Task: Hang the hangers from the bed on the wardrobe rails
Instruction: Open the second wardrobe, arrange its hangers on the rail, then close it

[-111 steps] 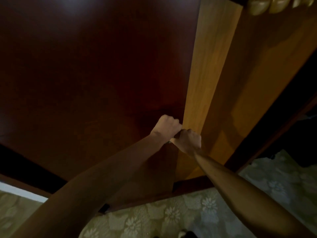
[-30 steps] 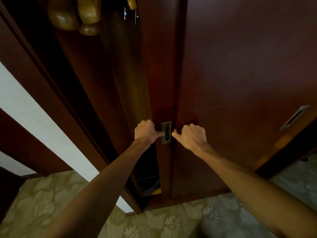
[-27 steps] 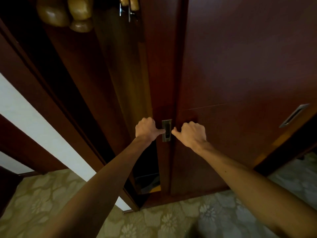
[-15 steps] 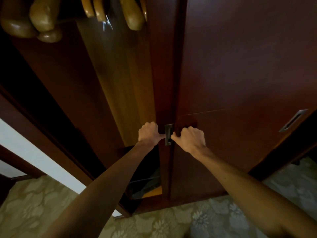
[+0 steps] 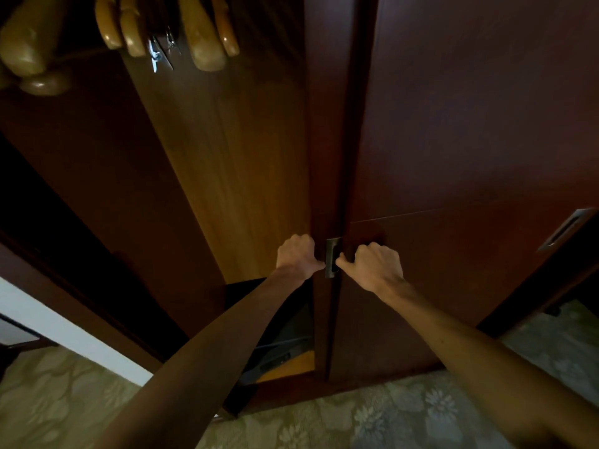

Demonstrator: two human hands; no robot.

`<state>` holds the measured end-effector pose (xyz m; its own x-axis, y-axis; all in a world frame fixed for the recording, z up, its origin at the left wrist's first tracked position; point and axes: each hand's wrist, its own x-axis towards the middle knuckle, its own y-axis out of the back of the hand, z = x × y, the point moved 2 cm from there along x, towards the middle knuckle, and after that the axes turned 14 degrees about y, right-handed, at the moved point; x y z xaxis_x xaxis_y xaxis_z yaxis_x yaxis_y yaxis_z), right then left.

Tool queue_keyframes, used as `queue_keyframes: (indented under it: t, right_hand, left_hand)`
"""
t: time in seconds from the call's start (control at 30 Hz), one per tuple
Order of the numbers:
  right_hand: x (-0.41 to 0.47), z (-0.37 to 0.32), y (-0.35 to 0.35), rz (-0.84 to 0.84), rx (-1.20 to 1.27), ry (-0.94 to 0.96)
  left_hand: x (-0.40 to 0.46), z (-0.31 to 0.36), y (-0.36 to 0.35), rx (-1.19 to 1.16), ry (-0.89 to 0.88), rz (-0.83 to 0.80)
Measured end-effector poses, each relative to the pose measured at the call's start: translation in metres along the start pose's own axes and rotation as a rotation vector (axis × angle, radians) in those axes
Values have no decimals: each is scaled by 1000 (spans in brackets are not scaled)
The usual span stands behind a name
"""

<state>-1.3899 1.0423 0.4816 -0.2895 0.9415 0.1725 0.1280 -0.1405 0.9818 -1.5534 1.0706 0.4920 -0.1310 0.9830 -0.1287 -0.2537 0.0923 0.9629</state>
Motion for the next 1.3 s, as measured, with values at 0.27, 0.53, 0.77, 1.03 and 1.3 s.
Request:
queue_keyframes:
  t: [0.27, 0.53, 0.77, 1.03, 1.3]
  right_hand:
    - [-6, 37, 4, -7, -14, 14]
    - [-10, 68, 6, -26, -9, 6]
    - [-14, 89, 11, -41, 1, -12]
    - [-15, 114, 10, -68, -20, 0]
    - [-17, 105, 17, -87, 28, -23]
  left_hand:
    - [-1, 40, -10, 19, -44, -26]
    - [-1, 76, -18, 7, -71, -51]
    - [1, 109, -27, 6, -117, -60]
    - [4, 143, -34, 37, -213, -92]
    - [4, 145, -35, 83, -235, -96]
